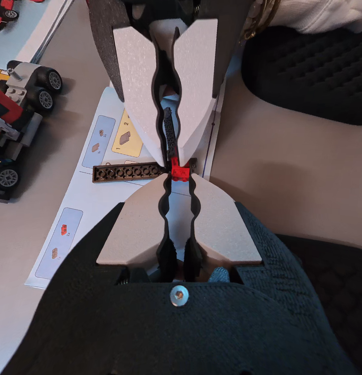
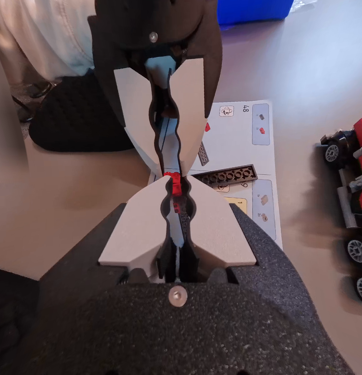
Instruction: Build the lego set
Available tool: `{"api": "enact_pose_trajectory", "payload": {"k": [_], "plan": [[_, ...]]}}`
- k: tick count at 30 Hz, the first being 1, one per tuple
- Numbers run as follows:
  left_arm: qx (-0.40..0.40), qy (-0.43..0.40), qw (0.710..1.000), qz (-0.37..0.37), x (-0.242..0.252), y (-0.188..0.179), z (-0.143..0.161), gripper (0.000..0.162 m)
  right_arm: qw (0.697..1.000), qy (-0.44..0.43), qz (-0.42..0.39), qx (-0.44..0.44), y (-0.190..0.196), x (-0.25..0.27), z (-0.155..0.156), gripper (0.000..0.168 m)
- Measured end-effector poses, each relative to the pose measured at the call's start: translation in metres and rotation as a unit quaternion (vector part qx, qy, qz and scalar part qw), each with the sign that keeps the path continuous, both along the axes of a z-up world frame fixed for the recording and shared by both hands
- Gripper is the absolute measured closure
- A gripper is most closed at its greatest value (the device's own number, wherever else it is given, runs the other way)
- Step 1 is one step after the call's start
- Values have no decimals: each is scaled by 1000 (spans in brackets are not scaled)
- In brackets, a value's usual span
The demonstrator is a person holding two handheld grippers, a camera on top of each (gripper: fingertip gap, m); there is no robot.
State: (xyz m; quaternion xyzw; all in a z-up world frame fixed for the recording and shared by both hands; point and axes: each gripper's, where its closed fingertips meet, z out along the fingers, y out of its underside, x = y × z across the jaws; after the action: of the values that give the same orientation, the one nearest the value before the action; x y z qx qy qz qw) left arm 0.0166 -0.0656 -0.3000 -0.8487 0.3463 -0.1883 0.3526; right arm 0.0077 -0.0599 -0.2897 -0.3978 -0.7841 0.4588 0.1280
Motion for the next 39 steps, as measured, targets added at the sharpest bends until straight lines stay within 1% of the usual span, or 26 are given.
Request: {"api": "enact_pose_trajectory", "payload": {"k": [2, 7, 10, 12, 14, 16, 20, 21, 26, 33, 39], "plan": [[-11, -3, 1000, 7, 1, 1, 0, 145, 1000, -11, -7, 9, 1, -2, -4, 155], [-32, 4, 999, 19, 2, 1, 0, 145, 1000, -25, -17, -5, 3, -2, -5, 152], [-40, 15, 999, 25, 3, 2, 0, 145, 999, -26, -17, -14, 3, -2, -4, 142], [-45, 21, 998, 28, 3, 2, 0, 145, 997, -30, -47, -55, 7, -2, 4, 133], [-45, 26, 998, 29, 3, 2, 0, 145, 988, -78, -87, -104, 12, 2, 7, 137], [-46, 29, 998, 33, 3, 3, 0, 145, 978, -135, -116, -110, 17, 9, -1, 143], [-50, 37, 997, 46, 4, 4, 0, 145, 960, -181, -149, -151, 9, 10, -7, 144], [-52, 39, 997, 51, 4, 4, 0, 145, 957, -187, -156, -157, 9, 9, -8, 146], [-61, 39, 995, 74, 5, 6, 0, 145, 942, -205, -178, -196, 9, 7, -7, 147], [-70, 46, 993, 89, 6, 6, -1, 145, 945, -205, -204, -153, 11, 6, -11, 151], [-67, 58, 992, 91, 6, 6, -1, 145, 952, -204, -198, -116, 10, 6, -11, 150]]}}
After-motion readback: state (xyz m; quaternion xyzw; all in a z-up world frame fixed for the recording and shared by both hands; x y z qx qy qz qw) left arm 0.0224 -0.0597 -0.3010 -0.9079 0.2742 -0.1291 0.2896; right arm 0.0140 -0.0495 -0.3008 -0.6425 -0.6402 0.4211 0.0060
